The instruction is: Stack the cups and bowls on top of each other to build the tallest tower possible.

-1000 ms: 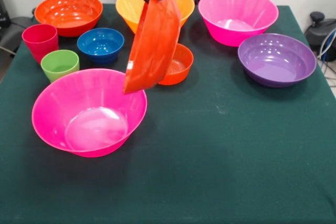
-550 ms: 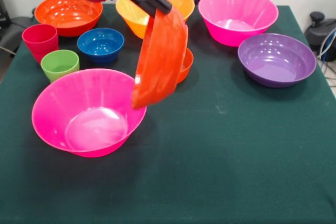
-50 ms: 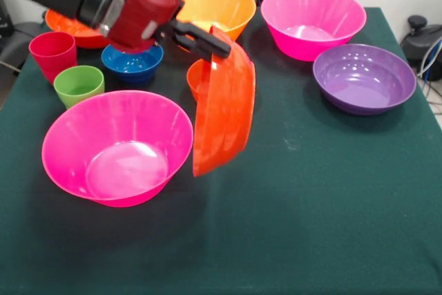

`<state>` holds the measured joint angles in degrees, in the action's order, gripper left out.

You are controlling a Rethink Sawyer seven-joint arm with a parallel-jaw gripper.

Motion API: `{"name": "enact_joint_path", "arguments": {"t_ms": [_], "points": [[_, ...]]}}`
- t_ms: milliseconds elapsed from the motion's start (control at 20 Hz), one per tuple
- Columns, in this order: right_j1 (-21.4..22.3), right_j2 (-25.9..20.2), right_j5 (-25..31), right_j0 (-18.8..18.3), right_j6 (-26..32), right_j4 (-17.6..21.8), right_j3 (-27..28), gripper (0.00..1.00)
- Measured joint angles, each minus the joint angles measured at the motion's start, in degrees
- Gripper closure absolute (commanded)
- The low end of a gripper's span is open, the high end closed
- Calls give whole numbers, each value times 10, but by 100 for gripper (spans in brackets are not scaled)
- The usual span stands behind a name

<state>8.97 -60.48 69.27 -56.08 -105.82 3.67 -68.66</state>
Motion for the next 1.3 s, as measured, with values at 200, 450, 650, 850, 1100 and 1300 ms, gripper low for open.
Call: {"name": "enact_joint_path", "arguments": {"t_ms": [200,450,650,850,1100,1300], "points": [[-25,0,29,6,0,1,29,100],[-39,0,50,6,0,3,54,100],[-38,0,63,6,0,4,65,100],[-35,0,80,6,0,5,70,100],[-23,0,90,6,0,5,71,100],[-13,0,91,6,0,5,71,100]]}}
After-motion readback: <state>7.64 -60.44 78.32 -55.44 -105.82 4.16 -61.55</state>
